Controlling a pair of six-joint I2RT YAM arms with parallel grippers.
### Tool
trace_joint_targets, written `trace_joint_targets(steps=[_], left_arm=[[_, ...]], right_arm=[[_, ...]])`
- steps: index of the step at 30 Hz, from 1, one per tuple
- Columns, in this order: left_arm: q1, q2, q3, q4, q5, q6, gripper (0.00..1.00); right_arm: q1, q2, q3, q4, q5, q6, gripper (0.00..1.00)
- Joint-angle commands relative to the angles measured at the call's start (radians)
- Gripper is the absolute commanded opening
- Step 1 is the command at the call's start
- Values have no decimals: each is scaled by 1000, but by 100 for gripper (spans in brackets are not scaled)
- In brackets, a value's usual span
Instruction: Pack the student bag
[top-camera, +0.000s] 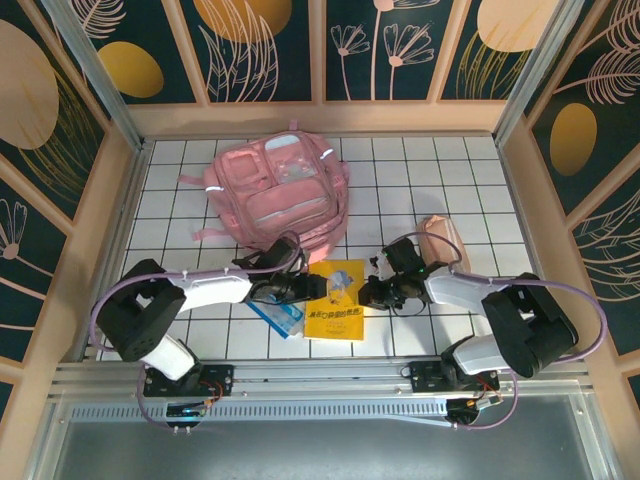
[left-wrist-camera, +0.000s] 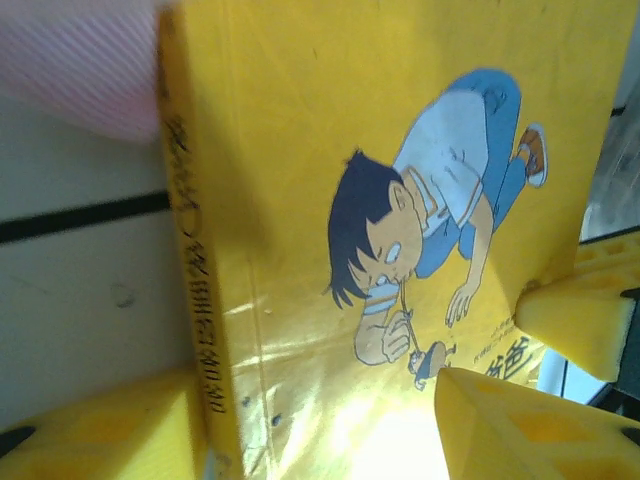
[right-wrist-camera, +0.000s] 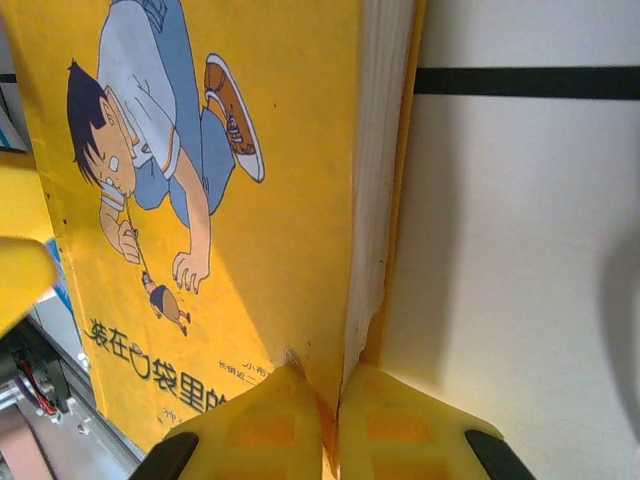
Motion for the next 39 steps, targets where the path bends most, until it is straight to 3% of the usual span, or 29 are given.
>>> trace_joint_targets(steps=[1,3,7,15,20,24,27,29,31,34,39], left_arm=[[-13,32,50,-57,21,-23,60],[-13,29,41,-45,24,-38,60],[-17,23,-9,132,171,-103,53],[-18,-89,-23,293,216,-152,24],[-18,-142,-38,309,242,-148,11],[-5,-236,-30,206,244,-73,0],[4,-325,-46,213,253,-98,0],[4,-379,-64,276,281,-147,0],[5,-418,-66,296,288,-178,0],[5,-457,-78,322,291,-240,0],[5,-479,-121,522,323,-342,0]], right_arm=[[-2,24,7,-23,128,-20,5],[-3,18,9,-25,129,-18,5],[-3,19,10,-6,97,-17,5],[-3,28,6,17,73,-17,7],[-3,-24,-1,20,31,-19,33],[-35,-159,-18,25,-62,-5,49],[-42,-248,-21,27,-139,-9,62],[-46,-306,-24,41,-194,-13,87],[-53,-350,-24,48,-242,-17,96],[-81,-398,-24,46,-275,-1,98],[-121,-464,-58,151,-403,83,98]])
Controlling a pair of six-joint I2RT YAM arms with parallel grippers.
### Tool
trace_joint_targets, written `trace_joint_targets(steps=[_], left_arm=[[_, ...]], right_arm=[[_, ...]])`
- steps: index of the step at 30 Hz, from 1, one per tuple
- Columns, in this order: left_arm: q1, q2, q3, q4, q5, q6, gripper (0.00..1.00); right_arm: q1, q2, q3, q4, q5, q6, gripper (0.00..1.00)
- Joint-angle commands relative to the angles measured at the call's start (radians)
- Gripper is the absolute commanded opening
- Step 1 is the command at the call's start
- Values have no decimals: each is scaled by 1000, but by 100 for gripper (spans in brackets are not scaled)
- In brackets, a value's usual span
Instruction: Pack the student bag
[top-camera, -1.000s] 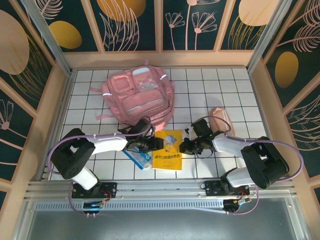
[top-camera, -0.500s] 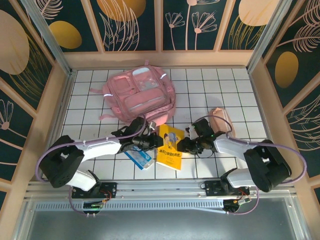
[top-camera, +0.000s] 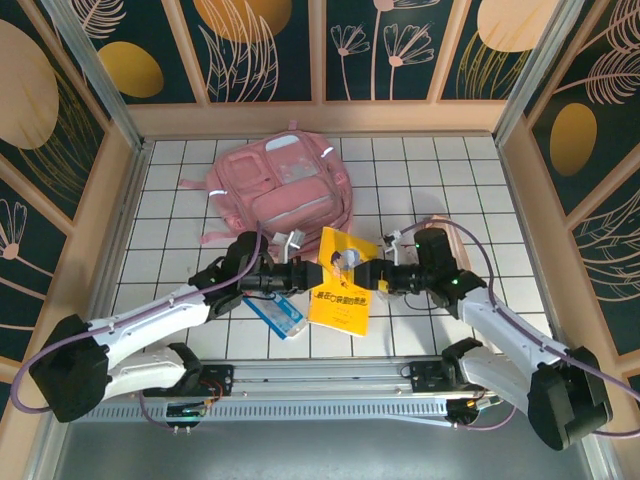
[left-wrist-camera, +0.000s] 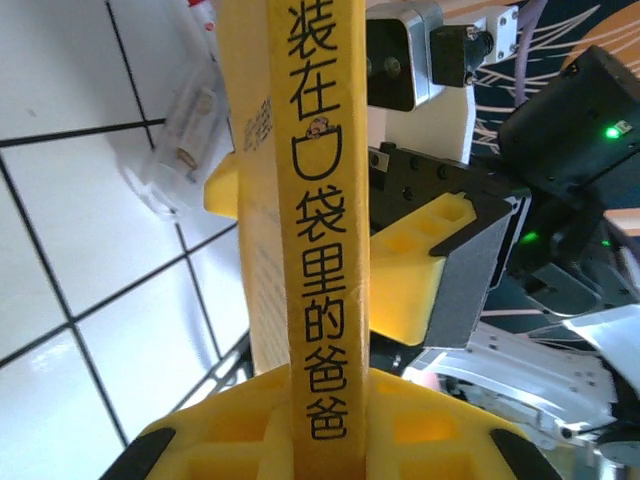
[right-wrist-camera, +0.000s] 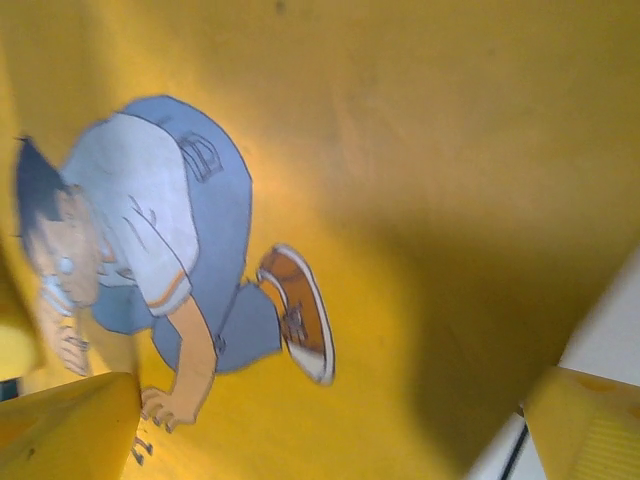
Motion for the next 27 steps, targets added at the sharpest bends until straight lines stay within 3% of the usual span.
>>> trace_joint_targets(steps=[1,7,12,16,20,25,27], left_arm=[[3,-45,0,237,54,-76,0],[65,-51,9,437,129,-176,0],[112,-38,28,510,154,-215,0],[133,-26,53,458,153,-188,0],[165,-37,14,478,106,-210,0],[176,-53,-48,487,-24,-221,0],[175,-43,-58,508,-36,-225,0]], right_arm=[[-14,-50,-44,138,-160,89,98],[-20,-107,-23,431,-310,368,98],[-23,-102,3,678,-329,585,94],[-38,-90,-20,936,-284,779,86],[-64,-75,-28,1032,-256,865,67],[-118,-109,-55,949,-166,866,29],[-119,-99,-44,898,-162,836,22]])
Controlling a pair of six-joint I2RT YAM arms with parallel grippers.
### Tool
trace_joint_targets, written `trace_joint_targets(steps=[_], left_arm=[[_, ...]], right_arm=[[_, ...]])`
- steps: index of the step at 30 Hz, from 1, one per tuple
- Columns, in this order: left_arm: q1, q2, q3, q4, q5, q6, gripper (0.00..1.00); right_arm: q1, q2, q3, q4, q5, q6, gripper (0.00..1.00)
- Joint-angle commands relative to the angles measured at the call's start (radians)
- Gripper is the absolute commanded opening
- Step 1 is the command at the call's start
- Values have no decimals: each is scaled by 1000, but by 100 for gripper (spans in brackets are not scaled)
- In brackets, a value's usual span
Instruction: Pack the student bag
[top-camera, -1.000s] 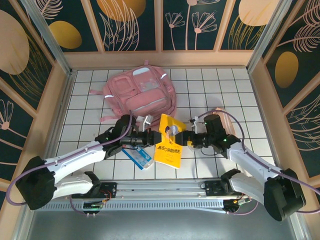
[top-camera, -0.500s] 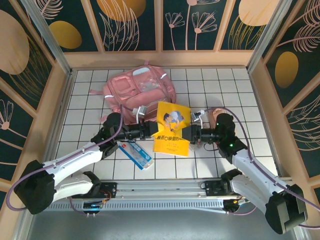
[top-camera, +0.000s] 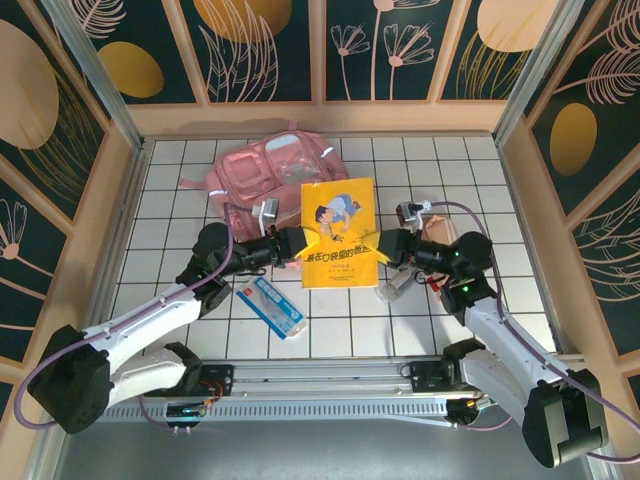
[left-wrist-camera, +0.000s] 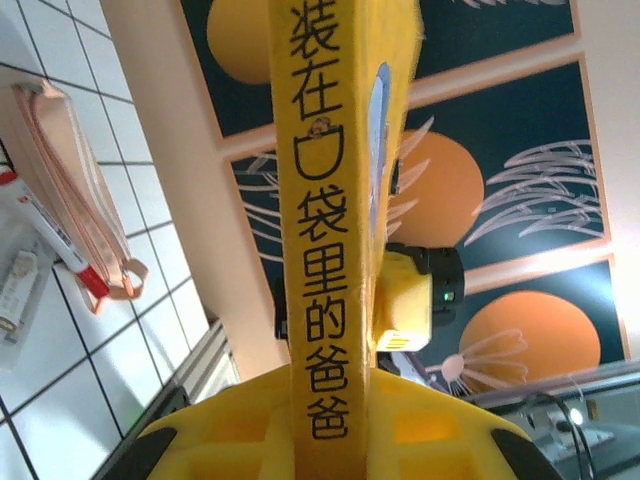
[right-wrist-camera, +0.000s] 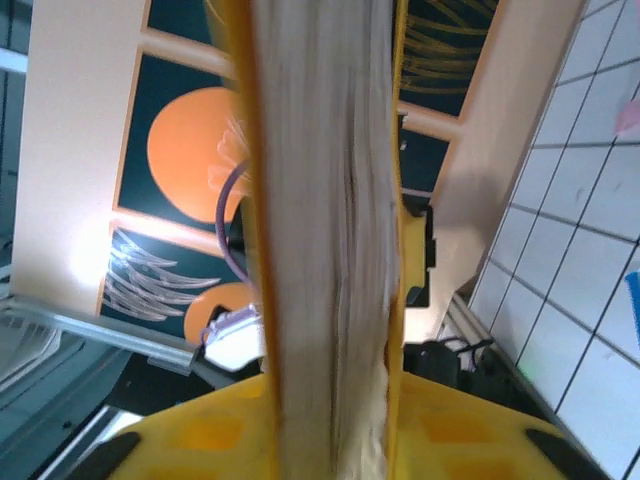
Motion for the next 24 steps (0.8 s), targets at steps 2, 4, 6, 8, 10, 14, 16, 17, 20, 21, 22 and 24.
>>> trace_joint_targets(steps=[2,4,6,8,10,14,16,17,20,21,22,24], left_arm=[[12,8,-15,65,-76,-3,0],[12,20,-9,58,-78,2,1],[12,30,-7,71,-71,1,1],[12,41,3,70,-61,7,0],[11,53,8,79,-54,3,0],[10,75,5,143,-58,-35,0],[12,77,1,161,-77,-42,0],[11,79,-1,165,-89,-46,0],[11,94,-6,186,-112,-62,0],[11,97,-4,187,-112,-65,0],[11,98,-2,175,-107,-61,1],[11,87,7,101,-107,-23,19]], right_arm=[[-6,5,24,18,27,-9,17],[-4,22,30,42,32,2,0],[-4,39,35,59,43,12,0],[-3,64,37,114,48,41,7],[-2,92,37,177,55,81,30],[5,151,32,310,90,157,50],[18,179,30,361,126,170,53],[29,192,30,372,149,170,53],[73,229,32,397,226,154,42],[81,234,35,392,247,146,35],[84,230,29,378,268,141,28],[71,208,13,319,297,131,12]])
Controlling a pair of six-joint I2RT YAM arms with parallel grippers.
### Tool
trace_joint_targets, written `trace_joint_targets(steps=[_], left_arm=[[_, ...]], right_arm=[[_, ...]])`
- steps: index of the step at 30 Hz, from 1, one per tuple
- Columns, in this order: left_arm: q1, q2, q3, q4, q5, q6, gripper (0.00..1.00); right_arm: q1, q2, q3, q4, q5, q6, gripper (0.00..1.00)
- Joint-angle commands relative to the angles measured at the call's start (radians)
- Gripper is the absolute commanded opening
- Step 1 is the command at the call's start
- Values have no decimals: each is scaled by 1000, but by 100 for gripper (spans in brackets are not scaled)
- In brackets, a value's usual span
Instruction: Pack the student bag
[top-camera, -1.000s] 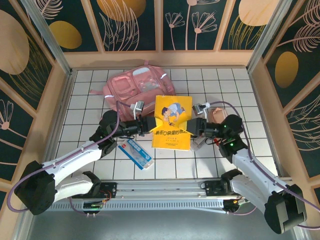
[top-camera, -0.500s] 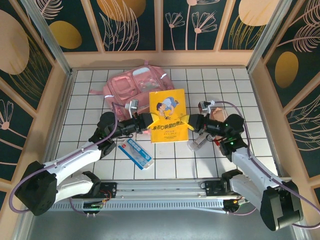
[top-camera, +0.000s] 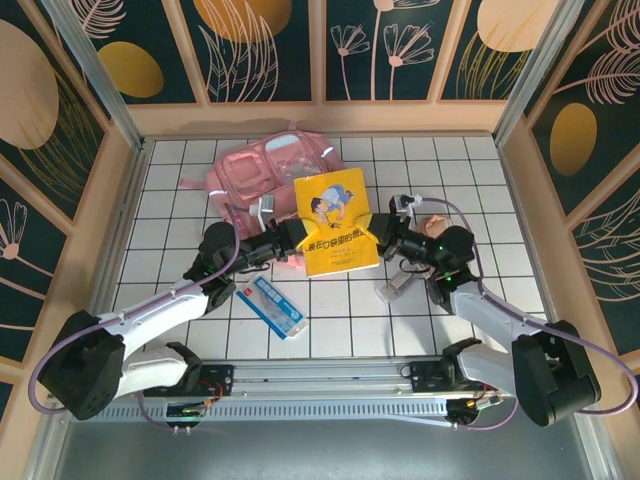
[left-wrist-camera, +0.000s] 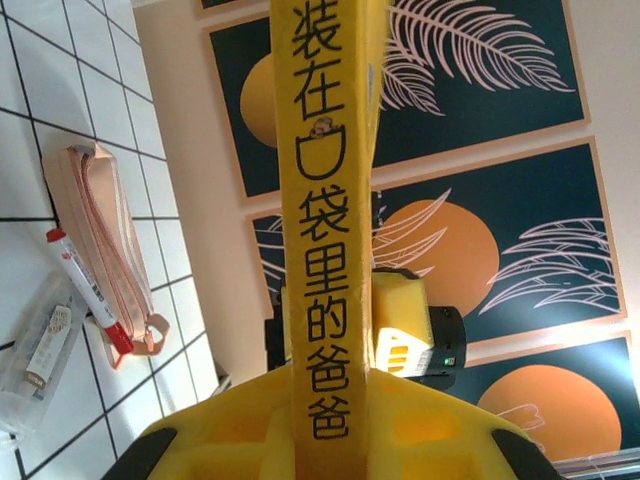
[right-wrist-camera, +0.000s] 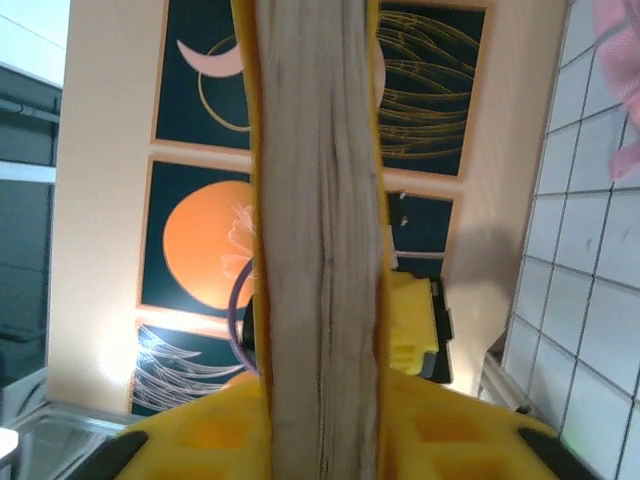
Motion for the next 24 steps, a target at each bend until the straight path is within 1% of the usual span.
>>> trace_joint_targets(steps=[1,2,3,4,5,7,9,10,12,13,15,17,20,22,24], left_arm=[[1,-14,26,-82,-6,66,36],[5,-26,41,-180,-21,139,51],[5,-37,67,-311,-53,248,60],[5,-45,102,-435,-89,384,63],[4,-44,136,-539,-112,518,64],[4,-13,245,-783,-182,836,67],[4,56,336,-943,-248,1064,67],[5,101,382,-1014,-263,1170,67],[3,208,478,-1115,-278,1308,66],[0,264,522,-1160,-295,1365,65],[-17,368,602,-1241,-325,1466,64],[-28,449,661,-1295,-366,1525,64],[-30,529,706,-1328,-458,1563,64],[-29,582,727,-1348,-523,1570,64],[-29,615,748,-1356,-580,1540,61]], right_arm=[[-13,-47,11,-7,86,-26,5],[-33,-62,16,-76,74,-52,0],[-58,-78,18,-150,58,-88,0],[-91,-97,22,-216,39,-114,0],[-125,-112,29,-281,19,-140,0],[-206,-149,41,-391,-24,-186,0],[-301,-175,55,-470,-65,-214,0],[-352,-183,71,-526,-86,-234,0],[-433,-182,104,-636,-116,-283,0],[-459,-179,124,-687,-122,-314,0],[-472,-174,164,-773,-100,-375,0],[-489,-172,191,-822,-84,-414,0],[-541,-177,218,-899,-63,-453,0],[-556,-174,230,-912,-68,-464,0],[-556,-169,236,-918,-74,-469,0]])
